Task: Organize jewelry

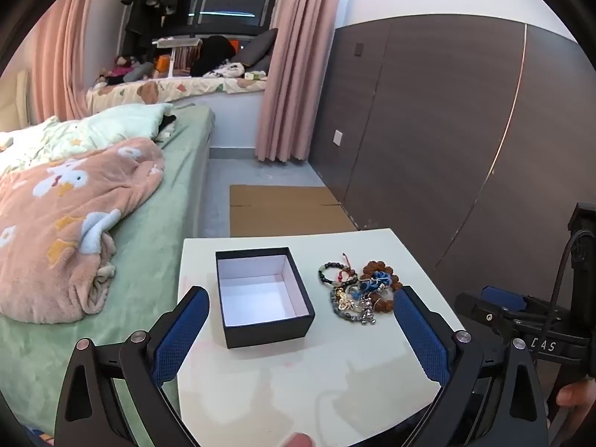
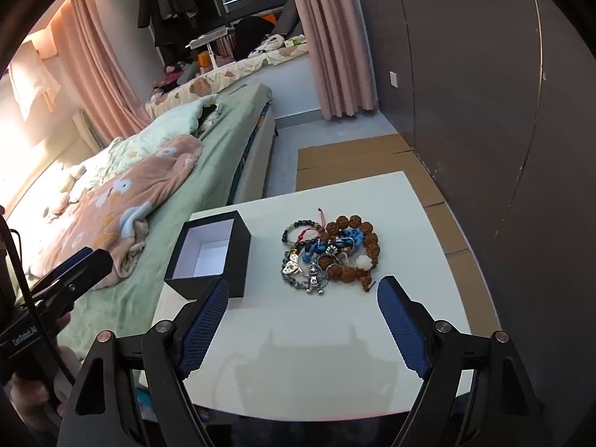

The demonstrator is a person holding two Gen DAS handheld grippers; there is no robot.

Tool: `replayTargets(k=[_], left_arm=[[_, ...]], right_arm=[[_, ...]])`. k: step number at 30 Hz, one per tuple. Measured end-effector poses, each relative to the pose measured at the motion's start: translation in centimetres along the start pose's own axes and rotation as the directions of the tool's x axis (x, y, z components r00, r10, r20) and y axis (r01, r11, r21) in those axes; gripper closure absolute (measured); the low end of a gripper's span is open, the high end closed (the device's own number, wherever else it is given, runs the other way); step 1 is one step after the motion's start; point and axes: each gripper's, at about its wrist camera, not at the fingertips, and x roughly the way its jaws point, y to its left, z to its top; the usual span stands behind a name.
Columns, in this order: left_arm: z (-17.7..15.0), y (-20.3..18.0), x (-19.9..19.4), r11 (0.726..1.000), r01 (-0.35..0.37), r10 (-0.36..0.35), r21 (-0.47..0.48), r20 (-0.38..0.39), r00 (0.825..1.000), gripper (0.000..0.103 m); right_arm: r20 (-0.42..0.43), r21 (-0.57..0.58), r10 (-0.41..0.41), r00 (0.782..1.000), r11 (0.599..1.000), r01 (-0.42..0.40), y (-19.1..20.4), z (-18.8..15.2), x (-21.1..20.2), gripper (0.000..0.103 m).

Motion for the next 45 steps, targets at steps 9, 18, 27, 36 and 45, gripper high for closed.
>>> replayTargets(k=[9, 18, 27, 36, 45], left_arm=[[-0.4, -0.7, -1.1, 0.999, 0.034, -0.034, 0.014, 0.013, 0.999, 0.004], [-0.7, -1.0, -1.1, 0.998, 0.064, -0.065, 0.023, 0.012, 0.998, 0.004], [-0.9, -1.2, -1.1, 0.998, 0.060, -0.060, 0.020, 0.037, 0.998, 0.004], [-0.8, -1.4, -1.2, 0.999, 0.035, -0.037, 0.023, 0.072, 0.997, 0.004], [-0.7, -1.7, -1.9, 0.999, 0.049, -0.050, 0.021, 0.080, 0.996, 0.004]], right_arm=[[0.020, 0.009, -0.003, 1.000, 1.000, 0.003, 0.0, 0.2, -0.4, 0.021], [0.043, -0.019, -0.034, 0.999, 0.999, 0.034, 0.7, 0.3, -0.8, 0.021], [0.051, -0.022, -0.058, 0.997, 0.998, 0.059, 0.4, 0.0, -1.0, 0.021], [0.054, -0.020, -0.058, 0.997, 0.998, 0.059, 0.2, 0.0, -0.9, 0.021], [0.059, -0.025, -0.071, 0.996, 0.997, 0.072, 0.4, 0.0, -1.1, 0.021]])
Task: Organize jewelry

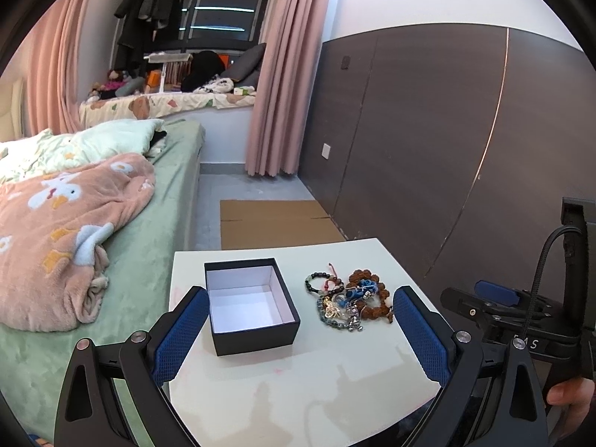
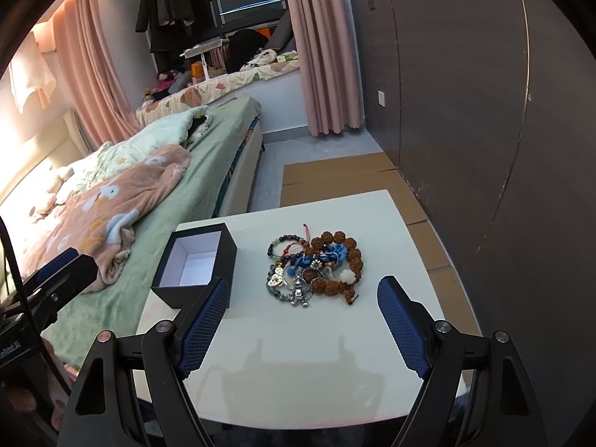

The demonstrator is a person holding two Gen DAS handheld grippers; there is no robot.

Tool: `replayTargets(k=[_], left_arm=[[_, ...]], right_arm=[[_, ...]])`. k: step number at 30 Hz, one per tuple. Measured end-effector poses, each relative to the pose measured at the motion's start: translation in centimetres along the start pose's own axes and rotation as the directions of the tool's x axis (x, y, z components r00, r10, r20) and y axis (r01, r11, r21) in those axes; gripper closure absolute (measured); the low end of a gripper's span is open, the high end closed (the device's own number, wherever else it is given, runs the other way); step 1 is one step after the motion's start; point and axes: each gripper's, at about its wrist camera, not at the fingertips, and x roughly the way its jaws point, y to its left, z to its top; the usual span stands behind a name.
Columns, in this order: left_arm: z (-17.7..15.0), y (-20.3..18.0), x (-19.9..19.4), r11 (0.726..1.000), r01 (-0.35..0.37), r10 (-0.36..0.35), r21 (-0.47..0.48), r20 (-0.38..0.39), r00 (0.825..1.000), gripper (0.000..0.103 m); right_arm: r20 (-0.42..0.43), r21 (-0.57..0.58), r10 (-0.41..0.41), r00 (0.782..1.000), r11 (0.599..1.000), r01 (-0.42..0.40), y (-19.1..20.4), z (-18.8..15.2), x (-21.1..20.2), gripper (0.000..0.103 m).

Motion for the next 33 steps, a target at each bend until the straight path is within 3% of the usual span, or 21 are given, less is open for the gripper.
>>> replayTargets(k=[33], left_arm=[[0.1, -1.0, -0.8, 1.000, 0.005, -0.005, 0.018, 0.015, 1.000, 0.004]], right_arm=[[0.028, 0.016, -0.001, 1.000, 1.000, 0.001, -0.2, 0.1, -0.9, 0.021]])
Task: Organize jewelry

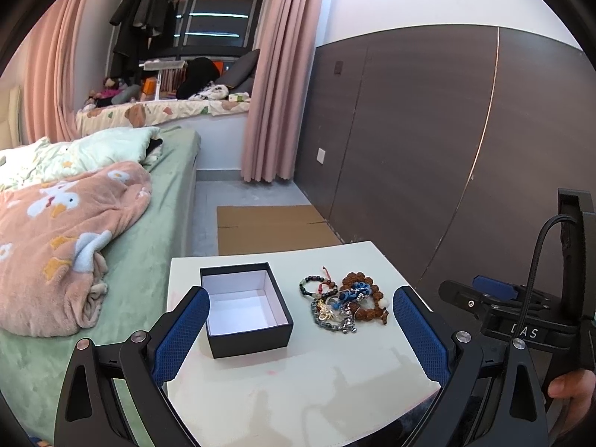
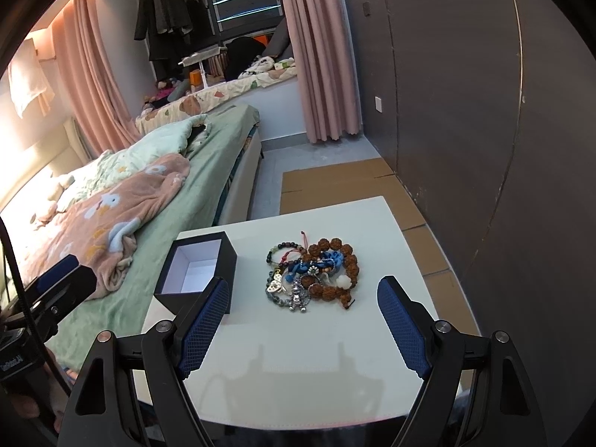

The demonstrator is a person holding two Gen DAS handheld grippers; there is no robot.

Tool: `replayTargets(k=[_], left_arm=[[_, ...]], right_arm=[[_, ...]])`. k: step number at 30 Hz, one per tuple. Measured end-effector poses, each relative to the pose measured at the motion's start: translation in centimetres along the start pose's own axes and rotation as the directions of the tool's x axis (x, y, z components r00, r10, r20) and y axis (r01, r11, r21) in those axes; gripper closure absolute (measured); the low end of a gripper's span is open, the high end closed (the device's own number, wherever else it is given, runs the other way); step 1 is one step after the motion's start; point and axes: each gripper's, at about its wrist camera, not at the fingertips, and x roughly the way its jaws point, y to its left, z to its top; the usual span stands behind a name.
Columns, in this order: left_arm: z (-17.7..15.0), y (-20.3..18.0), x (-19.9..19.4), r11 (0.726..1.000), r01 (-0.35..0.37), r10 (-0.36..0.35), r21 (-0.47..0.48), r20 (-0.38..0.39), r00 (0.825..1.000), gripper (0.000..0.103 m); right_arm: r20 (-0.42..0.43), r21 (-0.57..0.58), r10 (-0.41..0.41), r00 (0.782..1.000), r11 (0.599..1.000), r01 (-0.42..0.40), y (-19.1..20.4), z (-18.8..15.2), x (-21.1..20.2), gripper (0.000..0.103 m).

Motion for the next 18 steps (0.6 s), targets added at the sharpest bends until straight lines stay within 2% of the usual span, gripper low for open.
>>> replayTargets(k=[7, 18], left_arm=[[0.0, 0.5, 0.3, 1.000, 0.015, -0.015, -0.012, -0.001, 1.000, 0.004], [-0.4, 0.4, 3.2, 0.999, 0.041, -0.041, -0.007, -0.033, 0.999, 0.005]], right_arm=[[-0.006, 0.022, -0.003, 1.000, 1.000, 0.003, -0.6, 0.1, 0.4, 0.021], [-0.025, 0.100, 0.005, 1.000, 0.995, -0.002, -2.6, 0.0, 1.7, 0.021]])
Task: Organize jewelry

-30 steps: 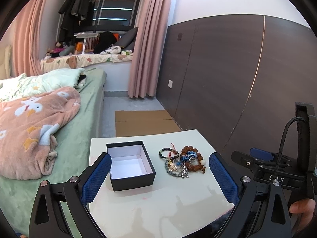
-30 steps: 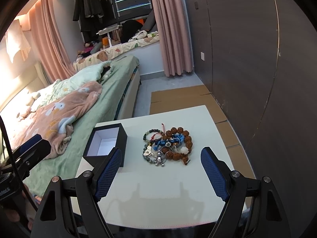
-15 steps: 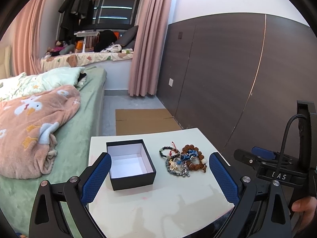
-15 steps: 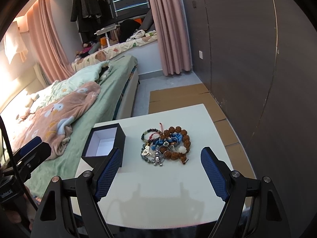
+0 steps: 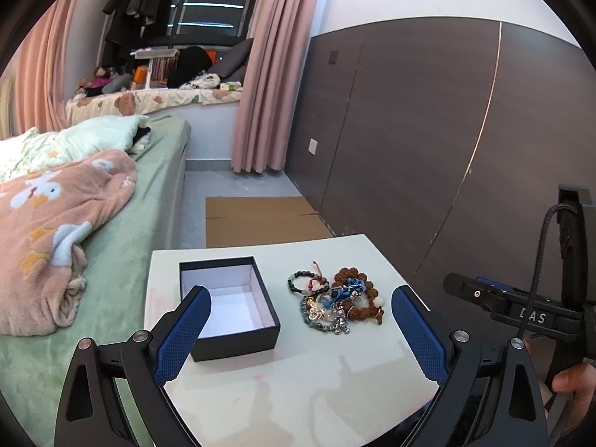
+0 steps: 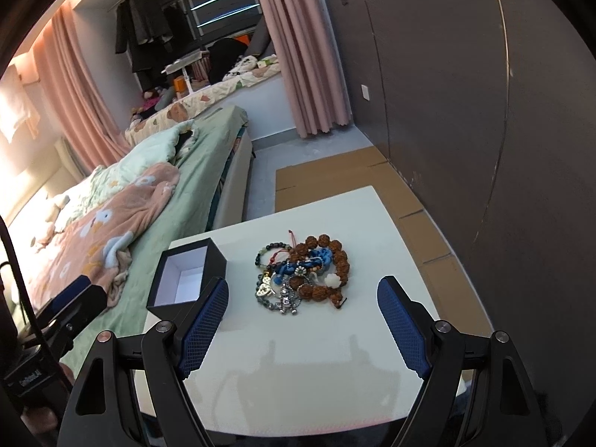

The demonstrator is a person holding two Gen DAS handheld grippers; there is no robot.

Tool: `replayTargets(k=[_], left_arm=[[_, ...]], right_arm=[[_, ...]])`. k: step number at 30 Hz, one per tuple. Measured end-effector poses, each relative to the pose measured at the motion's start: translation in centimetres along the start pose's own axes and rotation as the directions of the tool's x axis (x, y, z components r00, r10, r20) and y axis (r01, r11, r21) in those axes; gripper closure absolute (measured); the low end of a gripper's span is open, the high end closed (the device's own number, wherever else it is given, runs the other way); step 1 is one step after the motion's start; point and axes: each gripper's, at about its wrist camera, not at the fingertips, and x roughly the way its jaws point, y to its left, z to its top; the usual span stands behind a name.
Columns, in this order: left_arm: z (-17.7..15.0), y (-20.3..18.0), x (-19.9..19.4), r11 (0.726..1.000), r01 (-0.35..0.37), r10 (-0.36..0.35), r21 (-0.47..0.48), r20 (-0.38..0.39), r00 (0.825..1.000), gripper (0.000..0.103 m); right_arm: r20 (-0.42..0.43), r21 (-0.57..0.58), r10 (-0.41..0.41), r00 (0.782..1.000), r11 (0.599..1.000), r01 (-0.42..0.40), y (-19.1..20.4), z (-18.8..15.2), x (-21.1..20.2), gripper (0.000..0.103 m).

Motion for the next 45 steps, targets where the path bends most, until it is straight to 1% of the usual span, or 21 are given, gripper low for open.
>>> replayTargets(k=[3, 8, 10, 11, 12, 13, 15, 20, 22, 23, 31, 35, 41, 42, 43, 45], left_arm=[[0.2, -0.1, 0.7, 1.000, 0.001, -0.001, 0.012, -0.005, 1.000, 0.008], [0.3, 0.0, 2.9, 1.000, 0.009, -0.008, 0.006, -0.052, 0.999, 0.021], [0.2, 0.0, 4.1, 1.000, 0.023, -0.022, 0.008, -0.083, 0.996, 0.029], [0.1, -0.1, 4.7, 0.999, 0.032, -0.031, 0.012, -0.099, 0.995, 0.030], [0.0, -0.4, 5.2, 0.999, 0.038, -0.036, 0.018, -0.114, 0.993, 0.035], [-0.2, -0.6, 5.8, 0.998, 0.048, -0.044, 0.027, -0.134, 0.990, 0.042], [-0.5, -1.4, 7.1, 0.996, 0.071, -0.062, 0.048, -0.173, 0.983, 0.047], [-1.3, -2.9, 9.7, 0.990, 0.114, -0.089, 0.088, -0.249, 0.964, 0.049], [-1.6, -3.2, 10.7, 0.988, 0.128, -0.098, 0.092, -0.274, 0.957, 0.055], [-1.7, -3.2, 11.2, 0.987, 0.133, -0.101, 0.094, -0.287, 0.952, 0.056], [-3.1, -4.3, 14.1, 0.981, 0.168, -0.124, 0.092, -0.365, 0.923, 0.057], [-3.5, -4.9, 15.3, 0.980, 0.167, -0.115, 0.107, -0.382, 0.917, 0.057], [-4.0, -5.3, 17.7, 0.984, 0.152, -0.104, 0.090, -0.402, 0.910, 0.057], [-4.0, -5.3, 18.0, 0.985, 0.149, -0.103, 0.085, -0.405, 0.908, 0.058], [-4.1, -5.3, 18.5, 0.986, 0.143, -0.098, 0.080, -0.410, 0.907, 0.062], [-4.3, -5.2, 19.1, 0.988, 0.138, -0.097, 0.069, -0.416, 0.904, 0.066]], right_arm=[[-0.017, 0.047, 0.006, 1.000, 0.999, -0.005, -1.2, 0.3, 0.9, 0.021], [-0.063, 0.153, -0.005, 0.998, 0.988, 0.014, -3.4, 0.9, 2.4, 0.021], [-0.079, 0.189, -0.014, 0.997, 0.981, 0.029, -4.3, 1.1, 2.9, 0.021], [-0.086, 0.204, -0.021, 0.996, 0.978, 0.038, -4.7, 1.2, 3.1, 0.021], [-0.090, 0.213, -0.027, 0.996, 0.976, 0.045, -5.0, 1.3, 3.3, 0.021], [-0.097, 0.228, -0.036, 0.995, 0.972, 0.058, -5.5, 1.5, 3.5, 0.021], [-0.104, 0.254, -0.042, 0.994, 0.965, 0.067, -6.1, 1.8, 3.8, 0.021], [-0.118, 0.293, -0.047, 0.992, 0.953, 0.080, -7.2, 2.5, 4.7, 0.021], [-0.122, 0.303, -0.045, 0.991, 0.950, 0.080, -7.5, 2.8, 5.0, 0.021], [-0.125, 0.307, -0.043, 0.991, 0.948, 0.080, -7.7, 3.0, 5.2, 0.021], [-0.170, 0.344, -0.018, 0.985, 0.936, 0.077, -8.5, 2.7, 6.2, 0.021], [-0.180, 0.343, -0.017, 0.983, 0.936, 0.079, -8.7, 2.8, 6.4, 0.021], [-0.196, 0.364, -0.015, 0.980, 0.927, 0.087, -9.7, 2.7, 6.7, 0.021], [-0.199, 0.368, -0.013, 0.980, 0.926, 0.087, -9.9, 2.6, 6.8, 0.021], [-0.201, 0.371, -0.010, 0.980, 0.925, 0.086, -10.1, 2.7, 6.8, 0.021], [-0.203, 0.374, -0.007, 0.979, 0.924, 0.084, -10.3, 2.7, 6.9, 0.021]])
